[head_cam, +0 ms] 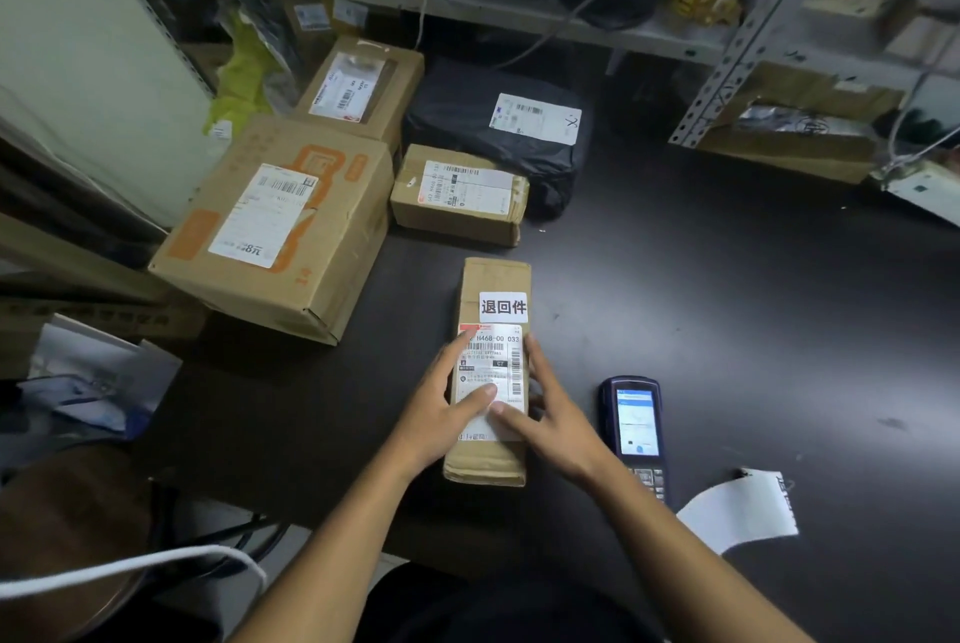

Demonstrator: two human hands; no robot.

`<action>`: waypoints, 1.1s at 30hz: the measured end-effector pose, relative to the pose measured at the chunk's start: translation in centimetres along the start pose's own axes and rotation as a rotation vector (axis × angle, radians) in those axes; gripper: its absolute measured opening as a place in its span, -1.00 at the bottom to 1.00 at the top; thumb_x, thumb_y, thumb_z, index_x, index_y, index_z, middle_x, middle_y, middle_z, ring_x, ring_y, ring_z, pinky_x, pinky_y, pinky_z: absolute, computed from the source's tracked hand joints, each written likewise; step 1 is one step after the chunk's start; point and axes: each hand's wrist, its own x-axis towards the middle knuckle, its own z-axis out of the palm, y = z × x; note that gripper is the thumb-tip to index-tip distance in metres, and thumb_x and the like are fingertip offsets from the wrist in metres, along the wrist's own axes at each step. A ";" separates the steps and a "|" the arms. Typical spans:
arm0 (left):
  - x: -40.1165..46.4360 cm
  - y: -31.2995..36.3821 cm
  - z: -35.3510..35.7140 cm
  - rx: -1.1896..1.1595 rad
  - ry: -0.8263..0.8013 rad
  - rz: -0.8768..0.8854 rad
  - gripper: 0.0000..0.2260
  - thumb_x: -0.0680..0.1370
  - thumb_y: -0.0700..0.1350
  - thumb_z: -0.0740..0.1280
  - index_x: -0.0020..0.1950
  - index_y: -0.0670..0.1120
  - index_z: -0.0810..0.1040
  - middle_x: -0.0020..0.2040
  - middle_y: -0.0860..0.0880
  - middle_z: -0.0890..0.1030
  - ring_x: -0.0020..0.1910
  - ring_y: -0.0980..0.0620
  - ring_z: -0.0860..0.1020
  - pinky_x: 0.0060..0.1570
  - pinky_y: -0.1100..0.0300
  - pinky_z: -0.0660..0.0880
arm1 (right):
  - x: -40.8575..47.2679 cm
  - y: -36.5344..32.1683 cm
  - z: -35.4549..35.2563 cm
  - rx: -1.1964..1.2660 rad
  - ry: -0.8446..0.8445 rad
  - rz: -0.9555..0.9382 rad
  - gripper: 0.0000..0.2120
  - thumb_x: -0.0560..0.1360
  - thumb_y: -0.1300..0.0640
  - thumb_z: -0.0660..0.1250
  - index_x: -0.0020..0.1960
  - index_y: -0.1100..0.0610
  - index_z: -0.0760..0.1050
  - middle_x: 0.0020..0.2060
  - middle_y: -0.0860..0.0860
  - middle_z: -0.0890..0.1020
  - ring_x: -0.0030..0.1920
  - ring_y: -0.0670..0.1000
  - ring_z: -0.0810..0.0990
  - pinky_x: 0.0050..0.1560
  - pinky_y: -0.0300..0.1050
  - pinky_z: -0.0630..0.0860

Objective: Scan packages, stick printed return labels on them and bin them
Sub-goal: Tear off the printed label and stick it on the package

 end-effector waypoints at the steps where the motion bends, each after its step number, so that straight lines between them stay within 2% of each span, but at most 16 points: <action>1: -0.3 0.0 0.1 0.023 -0.005 0.006 -0.37 0.56 -0.16 0.39 0.28 0.57 0.29 0.43 0.17 0.41 0.35 0.17 0.46 0.30 0.12 0.47 | -0.2 0.2 0.4 0.010 0.008 -0.009 -0.20 0.44 -0.15 0.44 0.43 -0.47 -0.03 0.38 -0.25 0.43 0.29 -0.25 0.49 0.30 -0.18 0.45; 5: -1.0 0.0 0.2 0.009 0.033 0.037 -0.41 0.48 -0.08 0.37 0.28 0.56 0.33 0.44 0.12 0.42 0.37 0.16 0.45 0.37 0.00 0.43 | -0.9 -0.3 1.3 0.042 0.028 -0.026 -0.21 0.53 0.11 0.42 0.44 -0.39 -0.02 0.28 -0.37 0.44 0.28 -0.28 0.49 0.33 -0.16 0.45; 9: -2.0 -0.4 -0.2 -0.053 0.041 0.036 -0.44 0.44 -0.05 0.38 0.34 0.42 0.36 0.42 0.09 0.45 0.35 0.13 0.48 0.35 -0.05 0.45 | -1.7 -1.0 2.0 0.027 0.018 -0.033 -0.17 0.47 0.03 0.41 0.54 -0.24 -0.04 0.25 -0.37 0.45 0.23 -0.30 0.51 0.24 -0.25 0.48; 11: -2.9 -0.8 -0.3 -0.080 0.034 0.027 -0.46 0.45 -0.06 0.37 0.35 0.36 0.36 0.41 0.08 0.46 0.34 0.13 0.49 0.34 -0.05 0.46 | -2.3 -0.9 2.7 0.014 0.017 -0.038 -0.20 0.52 0.10 0.41 0.52 -0.24 -0.04 0.23 -0.37 0.43 0.20 -0.36 0.51 0.20 -0.31 0.47; 13: -3.9 -1.1 -0.4 -0.100 0.040 0.029 -0.46 0.45 -0.07 0.37 0.34 0.36 0.37 0.42 0.07 0.46 0.34 0.13 0.49 0.34 -0.04 0.47 | -3.0 -0.7 3.3 0.000 0.022 -0.048 -0.23 0.55 0.16 0.38 0.48 -0.28 -0.05 0.23 -0.36 0.43 0.20 -0.37 0.50 0.21 -0.31 0.47; 17: -6.3 -1.3 -0.2 -0.122 0.091 0.048 -0.45 0.42 0.01 0.39 0.32 0.46 0.39 0.42 0.06 0.46 0.37 0.08 0.48 0.36 -0.08 0.44 | -4.4 -0.5 4.0 -0.029 -0.010 -0.066 -0.23 0.55 0.14 0.39 0.47 -0.30 -0.05 0.33 -0.26 0.42 0.26 -0.32 0.48 0.22 -0.29 0.47; 21: -9.6 -1.4 1.1 -0.158 0.191 0.073 -0.43 0.42 -0.04 0.39 0.30 0.49 0.38 0.40 0.08 0.47 0.35 0.09 0.48 0.35 -0.08 0.44 | -6.3 -0.4 3.9 -0.036 -0.102 -0.130 -0.23 0.55 0.23 0.37 0.50 -0.19 -0.04 0.29 -0.31 0.39 0.18 -0.46 0.44 0.05 -0.48 0.43; 23: -11.7 -1.5 2.1 -0.181 0.260 0.062 -0.43 0.44 -0.09 0.38 0.30 0.48 0.39 0.40 0.08 0.48 0.34 0.13 0.49 0.34 -0.05 0.46 | -7.3 0.1 3.7 -0.054 -0.169 -0.170 -0.24 0.55 0.26 0.36 0.50 -0.15 -0.03 0.30 -0.29 0.39 0.18 -0.47 0.43 0.06 -0.50 0.41; 26: -15.2 -2.2 3.3 -0.239 0.374 0.048 -0.43 0.45 -0.13 0.39 0.33 0.38 0.40 0.40 0.08 0.49 0.33 0.14 0.50 0.35 -0.02 0.46 | -8.8 0.6 4.2 -0.089 -0.270 -0.204 -0.23 0.55 0.24 0.38 0.50 -0.20 -0.02 0.31 -0.27 0.41 0.21 -0.42 0.45 0.14 -0.41 0.47; 28: -17.7 -3.0 3.9 -0.288 0.443 0.042 -0.44 0.51 -0.21 0.40 0.37 0.29 0.40 0.39 0.06 0.51 0.32 0.13 0.52 0.34 0.01 0.46 | -10.0 1.2 5.2 -0.099 -0.337 -0.233 -0.21 0.52 0.15 0.41 0.52 -0.22 0.01 0.32 -0.24 0.42 0.25 -0.34 0.46 0.19 -0.31 0.49; 31: -22.0 -3.9 4.4 -0.370 0.567 0.032 -0.45 0.56 -0.35 0.34 0.36 0.23 0.41 0.36 0.04 0.54 0.26 0.14 0.56 0.25 0.12 0.51 | -11.8 1.7 7.4 -0.144 -0.421 -0.261 -0.16 0.42 -0.08 0.41 0.53 -0.35 0.00 0.43 -0.19 0.35 0.42 -0.11 0.37 0.39 0.09 0.41; 33: -24.8 -4.3 4.3 -0.413 0.657 0.055 -0.46 0.57 -0.35 0.34 0.36 0.22 0.42 0.31 0.07 0.57 0.25 0.13 0.57 0.19 0.16 0.54 | -12.5 2.0 9.1 -0.173 -0.492 -0.299 -0.16 0.40 -0.12 0.40 0.52 -0.37 0.01 0.45 -0.14 0.33 0.48 -0.01 0.28 0.41 0.23 0.33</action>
